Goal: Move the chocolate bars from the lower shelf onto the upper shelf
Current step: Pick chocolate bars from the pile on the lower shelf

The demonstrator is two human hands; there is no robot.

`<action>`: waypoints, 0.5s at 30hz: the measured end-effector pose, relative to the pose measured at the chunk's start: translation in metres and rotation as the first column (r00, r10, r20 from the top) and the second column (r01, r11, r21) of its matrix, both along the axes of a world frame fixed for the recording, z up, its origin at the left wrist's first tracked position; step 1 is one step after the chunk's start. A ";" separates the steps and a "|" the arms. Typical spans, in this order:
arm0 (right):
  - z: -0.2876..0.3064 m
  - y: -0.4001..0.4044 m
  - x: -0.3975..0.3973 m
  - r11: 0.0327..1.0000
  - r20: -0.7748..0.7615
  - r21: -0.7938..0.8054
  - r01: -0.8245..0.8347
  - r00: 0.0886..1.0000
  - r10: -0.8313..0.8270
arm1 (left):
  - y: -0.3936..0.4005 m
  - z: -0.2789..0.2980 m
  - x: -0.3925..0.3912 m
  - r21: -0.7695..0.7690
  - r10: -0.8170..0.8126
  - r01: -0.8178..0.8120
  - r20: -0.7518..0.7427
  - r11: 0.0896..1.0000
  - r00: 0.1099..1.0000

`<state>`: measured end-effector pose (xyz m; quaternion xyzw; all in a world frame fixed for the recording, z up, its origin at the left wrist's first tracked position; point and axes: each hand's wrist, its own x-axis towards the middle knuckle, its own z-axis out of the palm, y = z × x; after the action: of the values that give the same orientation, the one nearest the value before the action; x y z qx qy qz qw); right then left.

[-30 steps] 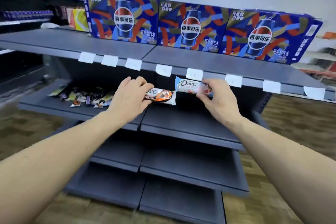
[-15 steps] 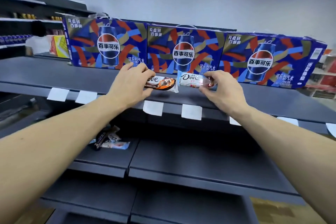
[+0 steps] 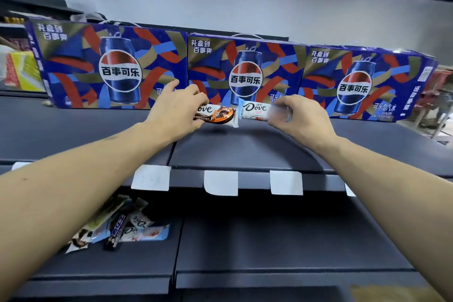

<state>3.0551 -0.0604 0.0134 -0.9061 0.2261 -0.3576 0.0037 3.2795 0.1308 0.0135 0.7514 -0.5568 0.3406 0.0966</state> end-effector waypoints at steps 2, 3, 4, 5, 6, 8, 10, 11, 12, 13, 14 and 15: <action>-0.002 -0.002 0.006 1.000 -0.018 -0.004 0.026 1.000 -0.026 | -0.006 -0.002 0.009 0.014 -0.022 0.022 -0.004 1.000 1.000; -0.004 -0.003 0.008 0.999 -0.025 -0.010 0.035 0.999 -0.036 | -0.009 -0.004 0.012 0.017 -0.032 0.032 -0.005 0.999 0.999; -0.005 -0.004 0.012 0.999 -0.025 -0.013 0.044 0.999 -0.045 | -0.012 -0.006 0.016 0.021 -0.039 0.039 -0.005 0.999 0.999; -0.006 -0.006 0.015 0.999 -0.021 -0.011 0.051 0.998 -0.051 | -0.014 -0.007 0.019 0.027 -0.043 0.043 -0.009 0.999 0.999; -0.007 -0.007 0.017 0.999 -0.022 -0.007 0.053 0.998 -0.053 | -0.016 -0.009 0.021 0.037 -0.043 0.044 -0.017 0.998 0.999; -0.006 -0.012 0.020 0.999 -0.040 -0.014 0.052 0.998 -0.052 | -0.020 -0.010 0.025 0.045 -0.046 0.046 -0.011 0.998 0.999; -0.004 -0.018 0.022 0.999 -0.038 -0.021 0.050 0.998 -0.051 | -0.024 -0.007 0.029 0.046 -0.045 0.045 0.006 0.998 0.999; -0.003 -0.021 0.023 0.999 -0.029 -0.011 0.050 0.998 -0.050 | -0.026 -0.006 0.031 0.046 -0.037 0.037 -0.004 0.998 0.999; -0.001 -0.025 0.022 0.999 -0.022 0.001 0.050 0.999 -0.050 | -0.028 -0.005 0.033 0.042 -0.026 0.027 -0.016 0.999 1.000; 0.000 -0.028 0.022 0.999 -0.022 0.009 0.053 0.998 -0.053 | -0.031 -0.003 0.034 0.043 -0.016 0.017 -0.019 0.999 1.000; 0.000 -0.032 0.021 0.998 -0.027 0.010 0.058 0.998 -0.058 | -0.034 -0.002 0.035 0.048 -0.008 0.008 -0.011 0.999 1.000; 0.001 -0.037 0.019 0.998 -0.028 0.009 0.063 0.998 -0.062 | -0.038 -0.001 0.035 0.052 -0.003 0.003 0.001 0.999 1.000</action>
<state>3.0745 -0.0977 0.0143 -0.9034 0.2561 -0.3438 -0.0064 3.3144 0.0929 0.0128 0.7525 -0.5668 0.3265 0.0773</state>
